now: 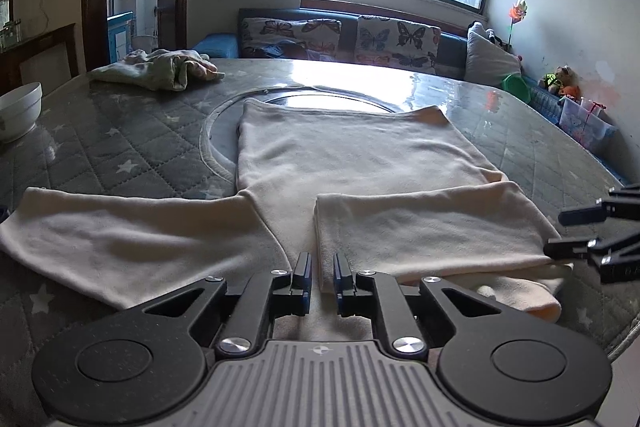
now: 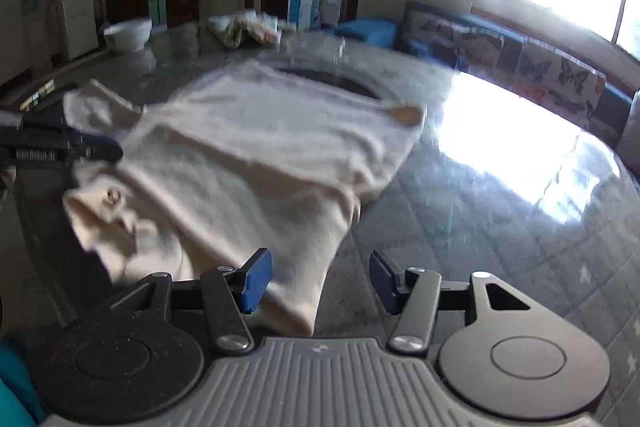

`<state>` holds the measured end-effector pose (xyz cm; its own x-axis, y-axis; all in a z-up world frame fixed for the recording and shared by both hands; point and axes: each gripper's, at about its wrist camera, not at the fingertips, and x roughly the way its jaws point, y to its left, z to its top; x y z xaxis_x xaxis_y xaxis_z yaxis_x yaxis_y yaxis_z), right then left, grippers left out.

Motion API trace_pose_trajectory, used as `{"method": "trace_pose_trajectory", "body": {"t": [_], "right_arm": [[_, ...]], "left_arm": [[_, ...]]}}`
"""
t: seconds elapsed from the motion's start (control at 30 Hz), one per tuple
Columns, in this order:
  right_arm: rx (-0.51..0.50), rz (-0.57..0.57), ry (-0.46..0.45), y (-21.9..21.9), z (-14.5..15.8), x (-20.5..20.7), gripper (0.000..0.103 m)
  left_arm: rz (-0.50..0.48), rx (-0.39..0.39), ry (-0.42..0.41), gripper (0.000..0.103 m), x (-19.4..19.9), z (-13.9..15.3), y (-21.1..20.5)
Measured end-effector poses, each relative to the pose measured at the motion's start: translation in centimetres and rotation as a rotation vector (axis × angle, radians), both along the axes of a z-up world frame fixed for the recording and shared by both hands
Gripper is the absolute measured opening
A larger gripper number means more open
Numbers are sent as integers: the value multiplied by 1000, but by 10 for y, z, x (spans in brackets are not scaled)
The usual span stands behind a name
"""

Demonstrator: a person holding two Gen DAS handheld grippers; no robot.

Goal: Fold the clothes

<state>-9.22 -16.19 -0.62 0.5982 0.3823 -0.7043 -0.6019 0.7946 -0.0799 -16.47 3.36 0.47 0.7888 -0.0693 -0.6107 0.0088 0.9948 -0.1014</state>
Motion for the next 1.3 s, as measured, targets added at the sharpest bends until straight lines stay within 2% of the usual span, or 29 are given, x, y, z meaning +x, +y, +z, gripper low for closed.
{"method": "trace_pose_trajectory", "body": {"t": [0.17, 0.3, 0.5, 0.7, 0.8, 1.03, 1.13, 1.17, 1.2, 1.3], "right_arm": [[20, 6, -40, -2, 15, 2, 55], [40, 2, -67, 8, 20, 20, 55], [13, 15, -13, 25, 1, 36, 55], [26, 24, -38, 27, 12, 32, 55], [27, 26, -43, 28, 16, 31, 55], [38, 38, -42, 29, 18, 22, 56], [42, 38, -46, 29, 19, 19, 56], [44, 36, -48, 28, 20, 19, 56], [45, 34, -49, 27, 20, 18, 56], [52, 23, -54, 23, 22, 16, 56]], "left_arm": [[33, -11, -22, 17, -6, 8, 9], [112, -17, -34, 19, -10, 12, 26], [327, -4, -37, 28, -17, 14, 79], [604, -9, -30, 36, -20, 11, 143], [693, -16, -25, 40, -21, 8, 167], [742, -37, 7, 41, -13, -1, 190], [737, -29, 8, 39, -9, -4, 192], [740, -27, 6, 35, -8, -4, 191], [743, -31, 4, 21, -7, -5, 192], [749, -76, -5, 9, -8, -4, 197]]}}
